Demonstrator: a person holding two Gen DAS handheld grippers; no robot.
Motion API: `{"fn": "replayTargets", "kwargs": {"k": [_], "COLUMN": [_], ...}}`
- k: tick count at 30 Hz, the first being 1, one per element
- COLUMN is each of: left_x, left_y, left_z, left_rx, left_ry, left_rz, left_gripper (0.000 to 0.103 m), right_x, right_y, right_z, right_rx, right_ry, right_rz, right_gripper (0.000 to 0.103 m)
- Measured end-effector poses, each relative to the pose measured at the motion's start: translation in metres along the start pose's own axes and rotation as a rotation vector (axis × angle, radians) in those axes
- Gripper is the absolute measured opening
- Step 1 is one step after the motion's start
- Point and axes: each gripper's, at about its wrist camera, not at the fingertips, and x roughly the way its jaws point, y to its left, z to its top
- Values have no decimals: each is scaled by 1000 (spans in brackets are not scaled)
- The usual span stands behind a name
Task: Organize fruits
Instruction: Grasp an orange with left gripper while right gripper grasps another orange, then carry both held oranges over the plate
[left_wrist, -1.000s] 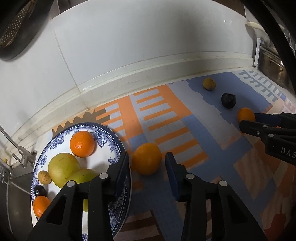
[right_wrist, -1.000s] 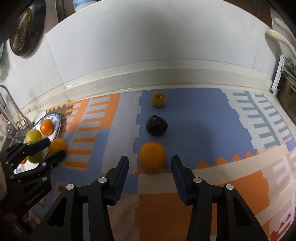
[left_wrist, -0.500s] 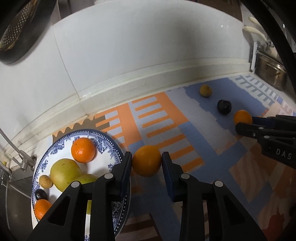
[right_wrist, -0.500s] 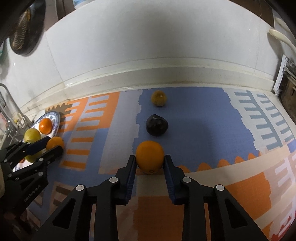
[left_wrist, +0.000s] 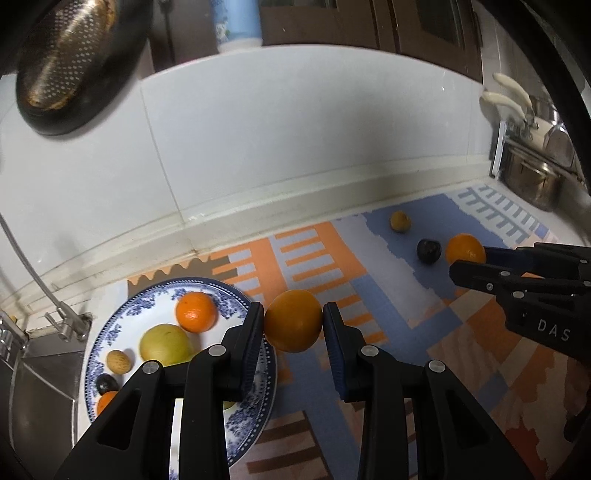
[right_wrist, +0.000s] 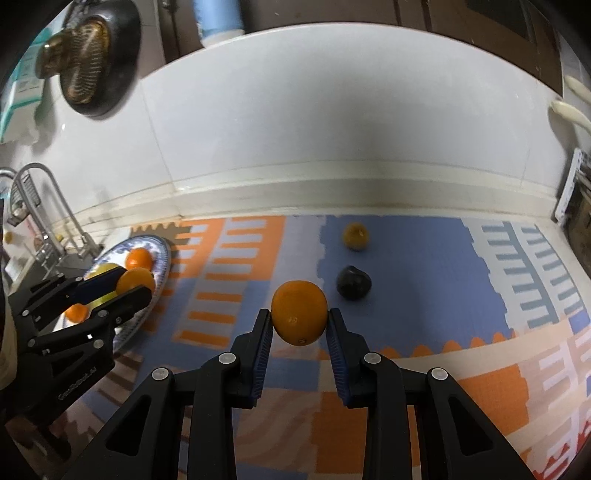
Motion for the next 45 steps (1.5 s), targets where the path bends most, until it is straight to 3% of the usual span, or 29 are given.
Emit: {"fn": "replayTargets", "kwargs": {"k": [12, 25, 32, 45], "left_x": [-47, -79, -81, -56], "left_y": [21, 60, 80, 113], "left_z": [-5, -38, -56, -86], "left_rx": [-63, -141, -196, -306], "left_ry": [-58, -31, 3, 86], "left_rz": [39, 153, 177, 152], "left_gripper": [32, 32, 32, 32], "right_x": [-31, -33, -22, 18], "right_y": [35, 91, 123, 174], "right_z": [7, 6, 0, -19], "right_rx": [-72, -189, -252, -355], "right_ry": [-44, -39, 3, 107], "right_rz": [79, 204, 285, 401], "right_gripper": [31, 31, 31, 31]}}
